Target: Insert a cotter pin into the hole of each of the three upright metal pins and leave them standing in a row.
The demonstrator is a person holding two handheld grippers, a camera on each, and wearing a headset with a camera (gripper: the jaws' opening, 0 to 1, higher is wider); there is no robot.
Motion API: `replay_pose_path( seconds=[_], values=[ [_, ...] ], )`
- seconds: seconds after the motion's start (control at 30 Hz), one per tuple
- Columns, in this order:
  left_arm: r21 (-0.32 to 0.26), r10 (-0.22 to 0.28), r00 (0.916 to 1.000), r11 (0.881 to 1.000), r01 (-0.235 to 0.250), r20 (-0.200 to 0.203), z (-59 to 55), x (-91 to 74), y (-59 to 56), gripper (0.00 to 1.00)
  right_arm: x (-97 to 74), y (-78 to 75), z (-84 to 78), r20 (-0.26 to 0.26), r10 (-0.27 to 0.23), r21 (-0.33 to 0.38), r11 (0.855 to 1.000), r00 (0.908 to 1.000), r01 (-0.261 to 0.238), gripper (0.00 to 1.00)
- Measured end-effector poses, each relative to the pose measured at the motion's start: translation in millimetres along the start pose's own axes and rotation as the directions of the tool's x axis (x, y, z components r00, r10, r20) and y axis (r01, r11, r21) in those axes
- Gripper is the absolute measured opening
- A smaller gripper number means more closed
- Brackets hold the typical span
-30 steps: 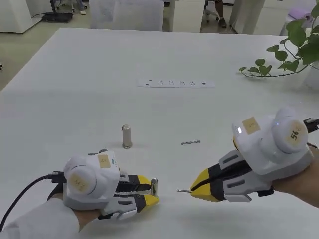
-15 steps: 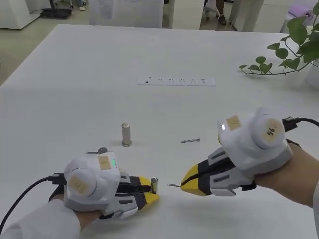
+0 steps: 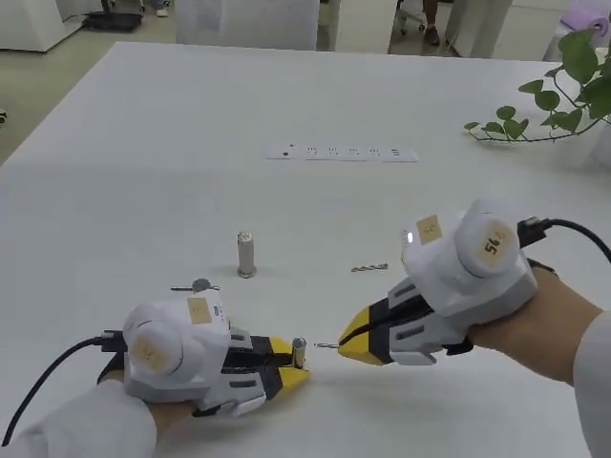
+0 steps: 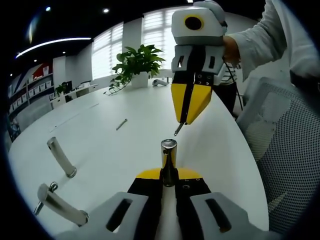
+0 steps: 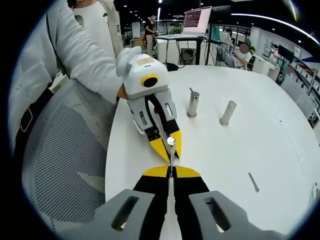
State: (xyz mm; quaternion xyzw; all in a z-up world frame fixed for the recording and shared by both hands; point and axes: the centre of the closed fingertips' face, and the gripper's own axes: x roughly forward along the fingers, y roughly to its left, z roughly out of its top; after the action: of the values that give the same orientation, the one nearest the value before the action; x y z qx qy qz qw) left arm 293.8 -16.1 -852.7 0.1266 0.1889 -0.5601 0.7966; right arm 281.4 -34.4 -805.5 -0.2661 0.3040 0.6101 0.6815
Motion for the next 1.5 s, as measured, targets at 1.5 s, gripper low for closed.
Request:
replay_pose_path(
  seconds=[1.5],
  values=[
    [-0.014, 0.005, 1.0, 1.0, -0.005, 0.002, 0.8, 0.7, 1.5, 0.06, 17.4, -2.0, 10.3, -0.005, 0.068, -0.061, 0.996, 0.9977, -0.068, 0.04]
  ],
)
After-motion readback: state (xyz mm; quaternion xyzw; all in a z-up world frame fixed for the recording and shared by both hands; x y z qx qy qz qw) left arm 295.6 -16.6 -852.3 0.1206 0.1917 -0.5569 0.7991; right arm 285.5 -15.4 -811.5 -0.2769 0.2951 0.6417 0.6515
